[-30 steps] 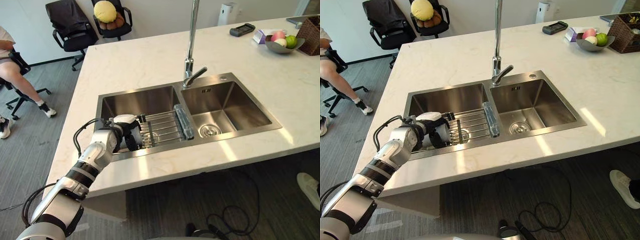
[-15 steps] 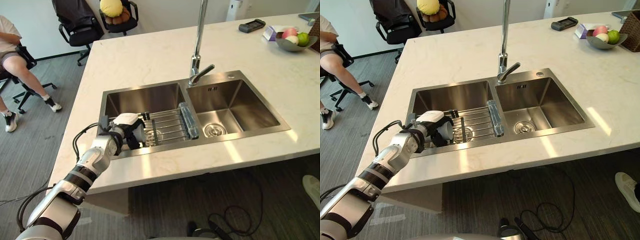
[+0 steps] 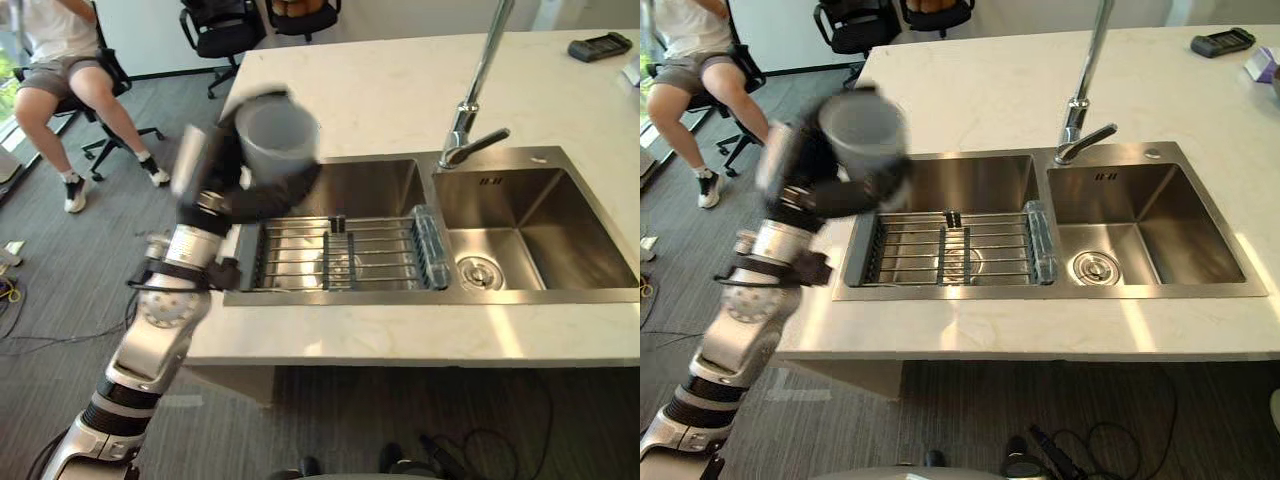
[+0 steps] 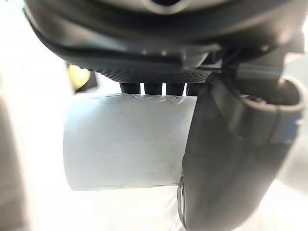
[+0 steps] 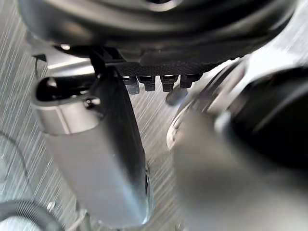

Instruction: Walk over to the sink, pick up the cup, carry it to the dishwasher, place the cup inside the dishwasher, then close the dishwasher door

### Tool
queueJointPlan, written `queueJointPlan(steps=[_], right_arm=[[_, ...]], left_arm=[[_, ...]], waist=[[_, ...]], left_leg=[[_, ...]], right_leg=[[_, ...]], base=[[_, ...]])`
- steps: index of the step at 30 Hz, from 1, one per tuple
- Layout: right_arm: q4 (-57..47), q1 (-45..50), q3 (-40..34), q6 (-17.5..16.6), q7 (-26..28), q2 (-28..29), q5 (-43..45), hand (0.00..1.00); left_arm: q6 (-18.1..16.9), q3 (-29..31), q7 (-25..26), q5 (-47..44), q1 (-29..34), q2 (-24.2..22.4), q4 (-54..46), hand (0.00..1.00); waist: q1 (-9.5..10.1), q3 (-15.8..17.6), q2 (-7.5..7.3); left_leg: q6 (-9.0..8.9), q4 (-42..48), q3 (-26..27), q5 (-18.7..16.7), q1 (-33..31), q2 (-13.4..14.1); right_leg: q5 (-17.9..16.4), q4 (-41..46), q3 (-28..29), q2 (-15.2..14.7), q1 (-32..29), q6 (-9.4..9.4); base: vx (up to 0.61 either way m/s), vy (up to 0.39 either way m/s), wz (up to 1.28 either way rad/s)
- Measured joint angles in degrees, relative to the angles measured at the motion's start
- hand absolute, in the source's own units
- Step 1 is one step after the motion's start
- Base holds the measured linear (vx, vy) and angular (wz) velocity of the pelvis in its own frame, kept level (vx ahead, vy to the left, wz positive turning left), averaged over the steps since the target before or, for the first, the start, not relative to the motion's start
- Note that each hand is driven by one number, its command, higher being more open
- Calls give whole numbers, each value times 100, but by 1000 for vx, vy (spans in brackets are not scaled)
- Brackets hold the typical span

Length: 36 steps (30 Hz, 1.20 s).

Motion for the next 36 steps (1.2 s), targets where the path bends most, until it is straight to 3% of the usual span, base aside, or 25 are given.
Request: queueJointPlan(steps=[4, 7, 10, 17, 19, 22, 23, 25, 27, 28, 29, 30, 31, 32, 33, 34, 35, 36], right_arm=[[132, 33, -320, 37, 81, 18, -334, 100], [224, 28, -447, 44, 149, 55, -747, 100], [234, 23, -509, 34, 247, 87, -956, 100], [216, 21, -476, 45, 191, 106, -1159, 100], [217, 21, -440, 68, 166, 80, -1193, 100], [250, 41, -325, 105, 84, 16, -1236, 100], [260, 82, -344, 103, 56, -26, -1289, 100], [264, 137, -413, 67, -67, -107, -1358, 100], [254, 98, -469, 7, -79, -115, -1438, 100], [230, 63, -493, -37, -75, -180, -1439, 100], [207, 40, -495, -42, -73, -249, -1437, 100], [188, 7, -497, -33, -71, -298, -1431, 100], [138, 19, -498, -43, -39, -321, -1347, 100], [139, 18, -502, -58, -29, -322, -1290, 100], [185, 77, -515, -101, -19, -247, -1172, 100], [235, 85, -604, -201, -35, -305, -1001, 100], [235, 76, -605, -236, -56, -339, -888, 100], [205, 72, -607, -332, -38, -359, -760, 100]], left_arm=[[-85, 871, 44, -713, 440, -65, 50, 0], [50, 992, 54, -710, 868, -116, 181, 0], [294, 1082, 72, -713, 1164, -364, 399, 0], [686, 1202, 31, -696, 2026, -787, 1251, 0], [716, 1320, -23, -696, 2186, -1020, 1255, 0], [717, 1465, -182, -586, 2364, -1293, 1250, 0], [718, 1470, -270, -583, 2422, -1411, 1199, 0], [717, 1611, -522, -405, 2504, -1554, 1123, 0], [714, 1843, -528, -219, 2696, -1565, 1070, 0], [714, 1989, -510, -165, 2798, -1569, 1049, 0], [713, 2042, -511, -144, 2787, -1561, 1035, 0], [713, 2046, -515, -144, 2656, -1487, 1035, 0], [693, 2040, -588, -152, 2262, -1416, 1037, 0], [663, 2050, -615, -158, 2096, -1407, 1036, 0], [602, 2064, -653, -174, 1847, -1333, 1016, 0], [513, 2031, -683, -241, 1654, -1339, 970, 0], [438, 2035, -680, -252, 1634, -1313, 940, 0], [364, 2035, -652, -251, 1608, -1274, 889, 0]], waist=[[342, -145, -65], [535, -290, -213], [586, -342, -303], [599, -328, -271], [681, -314, -247], [843, -209, -95], [830, -178, -8], [892, -130, 80], [937, -122, 70], [943, -132, 79], [968, -145, 161], [913, -98, 154], [759, -52, 198], [726, -66, 167], [638, -124, -94], [510, -126, 22], [509, -114, 33], [516, -103, 25]], left_leg=[[45, -6, -168, 39, -84, -5], [6, -13, -259, 73, -184, -14], [3, -30, -287, 84, -208, -18], [38, -97, -564, 218, -231, -50], [25, -25, -700, 227, -334, -91], [-46, 65, -856, 322, -407, -192], [-76, 57, -682, 336, -476, -212], [13, 248, 234, 271, -716, 80], [73, 475, 720, 232, -831, 196], [195, 846, 1117, 162, -901, 321], [208, 1057, 1276, 151, -999, 367], [248, 1573, 1583, 121, -1319, 291], [571, 2191, 1862, 329, -1887, 343], [643, 1920, 1807, 509, -1916, 216], [525, 1137, 1760, 778, -1672, -180], [1050, 1828, 2567, -57, -1503, 246], [987, 2142, 2867, -320, -1356, 469], [771, 2275, 3158, -486, -994, 733]], right_leg=[[-43, -31, -176, 5, 12, -64], [-22, -31, -269, 0, -28, -90], [5, -28, -282, -1, -32, -126], [-17, 4, -563, -19, 12, -94], [-65, 6, -713, -54, 26, -100], [-241, 169, -1157, -162, 166, -82], [-389, 354, -1465, -259, 192, -76], [-564, 539, -1955, -372, 173, -106], [-661, 763, -2075, -570, 56, -85], [-750, 1108, -2126, -790, -80, -38], [-807, 1428, -2183, -881, -159, 18], [-966, 1888, -2313, -1099, -305, -37], [-1263, 2307, -2467, -1107, -548, -74], [-1283, 2155, -2517, -918, -635, -121], [-1135, 1679, -2663, -897, -707, -282], [-1130, 1751, -3083, -962, -550, -162], [-1148, 1799, -3110, -990, -524, -147], [-1150, 1871, -3160, -1115, -495, -144]], base=[[-117, -22, 27], [-60, -3, 18], [-11, 1, 2], [34, 4, 20], [-3, 5, 44], [-38, 5, 81], [-106, 38, 123], [-123, 18, 123], [54, 35, 52], [129, 64, 35], [170, 87, 51], [-72, 107, 137], [-133, 84, 161], [-241, 22, 191], [-127, -91, 168], [-89, -82, 143], [-45, -45, 97], [-21, 77, 49]])
